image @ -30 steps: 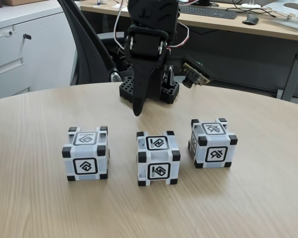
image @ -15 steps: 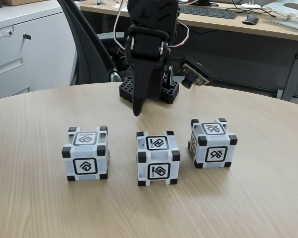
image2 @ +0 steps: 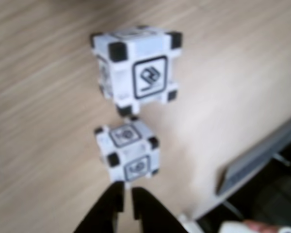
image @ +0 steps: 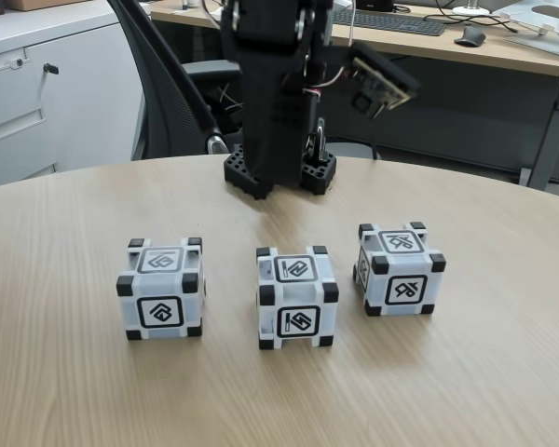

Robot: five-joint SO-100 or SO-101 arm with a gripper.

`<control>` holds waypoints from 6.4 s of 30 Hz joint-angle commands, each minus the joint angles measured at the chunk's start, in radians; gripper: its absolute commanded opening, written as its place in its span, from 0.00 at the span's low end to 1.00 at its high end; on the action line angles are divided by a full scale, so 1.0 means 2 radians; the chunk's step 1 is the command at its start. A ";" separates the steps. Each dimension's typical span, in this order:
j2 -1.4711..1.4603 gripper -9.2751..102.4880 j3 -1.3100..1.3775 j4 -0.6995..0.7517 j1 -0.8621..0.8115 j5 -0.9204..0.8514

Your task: Stack cubes from left to right.

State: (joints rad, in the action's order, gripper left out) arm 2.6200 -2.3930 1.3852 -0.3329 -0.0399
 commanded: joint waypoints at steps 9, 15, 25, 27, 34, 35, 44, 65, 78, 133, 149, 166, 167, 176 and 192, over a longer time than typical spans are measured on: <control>-0.247 0.08 0.245 0.009 -0.008 0.042; -0.301 0.08 0.240 0.005 -0.008 0.051; -0.358 0.08 0.239 0.007 0.000 0.068; -0.375 0.08 0.239 0.008 0.001 0.072; -0.405 0.08 0.239 0.009 0.003 0.091; -0.403 0.08 0.239 0.008 0.009 0.100; -0.397 0.08 0.238 0.011 0.166 0.128; -0.406 0.16 0.238 0.079 0.296 0.183; -0.420 0.50 0.238 0.079 0.298 0.155; -0.338 0.08 0.245 0.079 0.236 0.104; -0.337 0.08 0.245 0.080 0.061 -0.009; -0.344 0.08 0.239 0.080 -0.173 -0.145; -0.346 0.08 0.239 0.080 -0.183 -0.149; -0.347 0.08 0.238 0.079 -0.192 -0.123; -0.386 0.08 0.238 0.079 -0.189 -0.097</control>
State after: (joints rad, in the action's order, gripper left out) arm 1.8500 -1.9221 1.5447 -0.7148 -0.2424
